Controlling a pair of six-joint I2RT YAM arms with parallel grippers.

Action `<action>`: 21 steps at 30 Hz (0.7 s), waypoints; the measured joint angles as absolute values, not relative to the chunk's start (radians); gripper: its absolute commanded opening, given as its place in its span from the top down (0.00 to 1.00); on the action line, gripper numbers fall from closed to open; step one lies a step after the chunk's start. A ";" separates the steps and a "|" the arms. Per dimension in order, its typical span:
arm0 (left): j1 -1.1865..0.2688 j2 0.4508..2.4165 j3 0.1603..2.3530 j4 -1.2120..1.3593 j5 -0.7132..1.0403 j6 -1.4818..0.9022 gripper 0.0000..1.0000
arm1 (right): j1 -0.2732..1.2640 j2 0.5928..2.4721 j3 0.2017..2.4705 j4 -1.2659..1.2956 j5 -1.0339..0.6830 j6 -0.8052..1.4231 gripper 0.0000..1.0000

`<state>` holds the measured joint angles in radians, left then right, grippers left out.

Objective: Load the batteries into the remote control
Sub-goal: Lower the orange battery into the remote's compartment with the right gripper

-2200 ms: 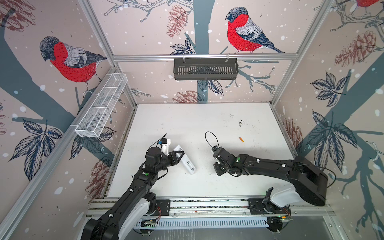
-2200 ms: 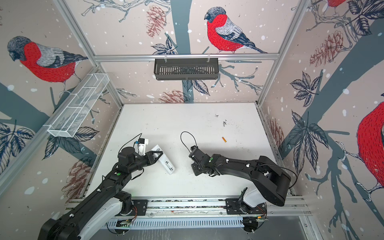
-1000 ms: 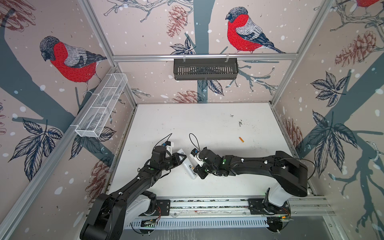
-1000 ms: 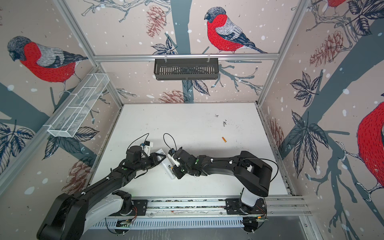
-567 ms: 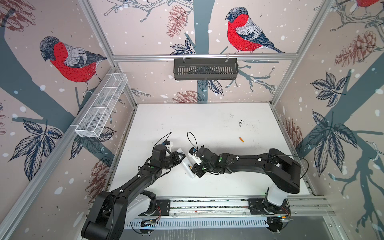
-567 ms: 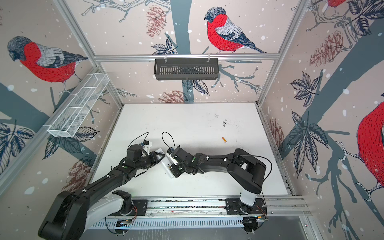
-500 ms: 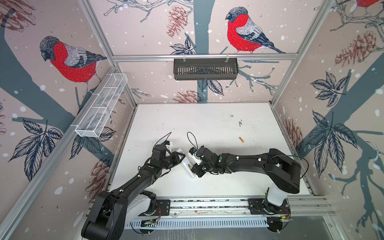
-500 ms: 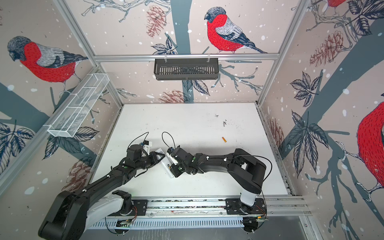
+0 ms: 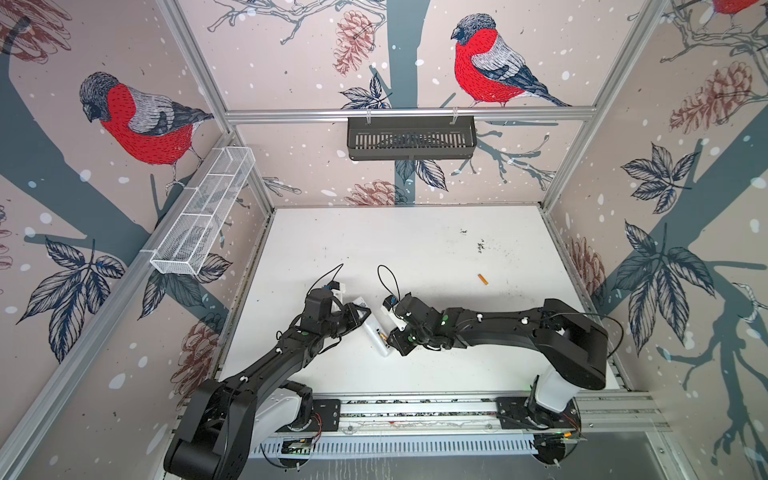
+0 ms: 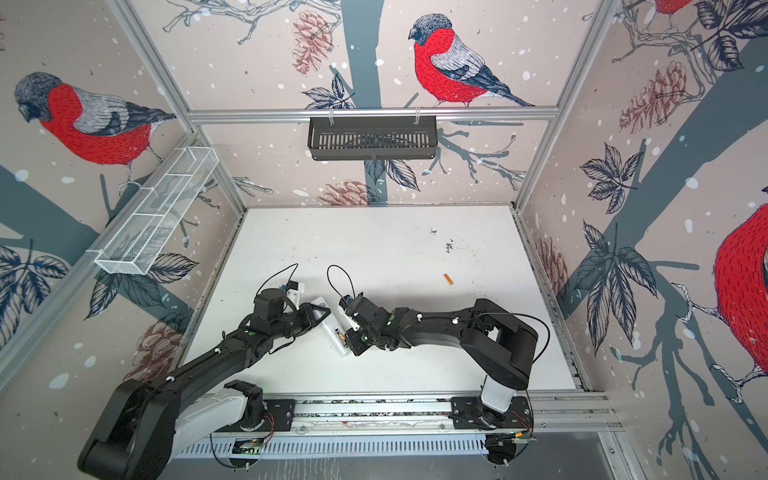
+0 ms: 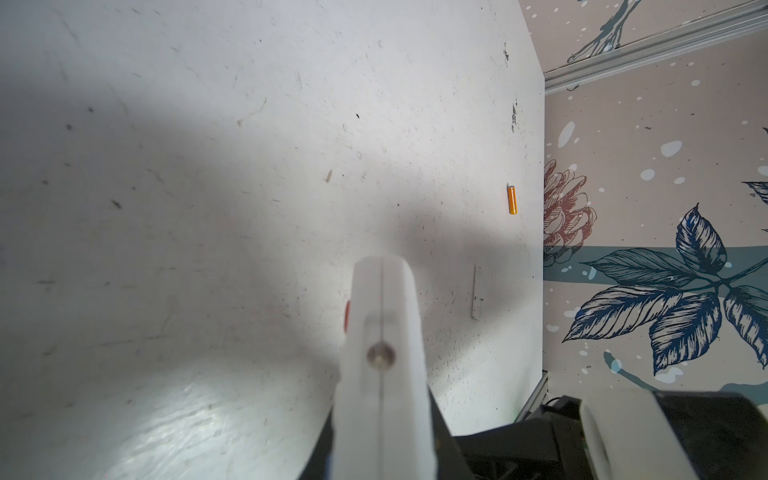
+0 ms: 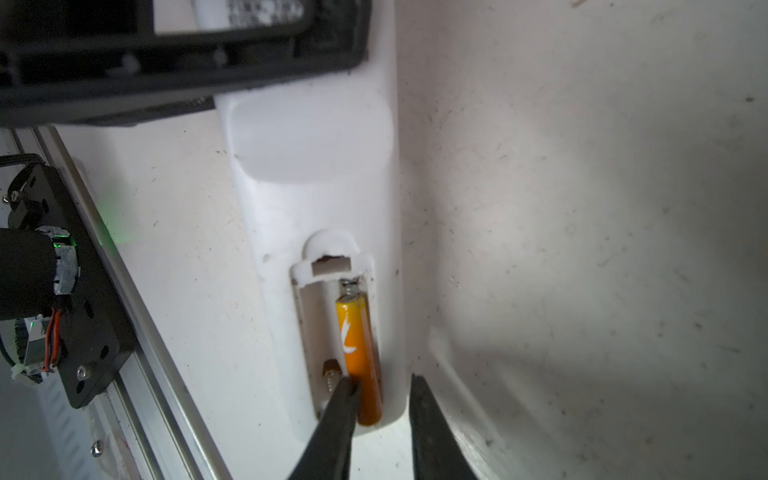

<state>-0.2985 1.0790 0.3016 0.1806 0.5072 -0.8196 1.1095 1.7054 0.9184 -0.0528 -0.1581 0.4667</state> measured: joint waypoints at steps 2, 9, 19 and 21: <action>-0.297 1.079 0.302 0.179 0.508 -0.820 1.00 | 1.113 1.704 0.918 -0.056 -0.155 0.464 0.75; -0.293 1.083 0.308 0.169 0.513 -0.818 1.00 | 1.120 1.705 0.925 -0.073 -0.155 0.459 0.81; -0.286 1.104 0.323 0.158 0.515 -0.812 1.00 | 1.124 1.734 0.956 -0.079 -0.156 0.446 0.86; -0.285 1.111 0.329 0.153 0.513 -0.810 1.00 | 1.124 1.740 0.963 -0.082 -0.156 0.446 0.87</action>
<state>-0.2848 1.1114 0.3290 0.1528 0.5133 -0.8101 1.1244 1.7401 0.9634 -0.0822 -0.1562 0.4458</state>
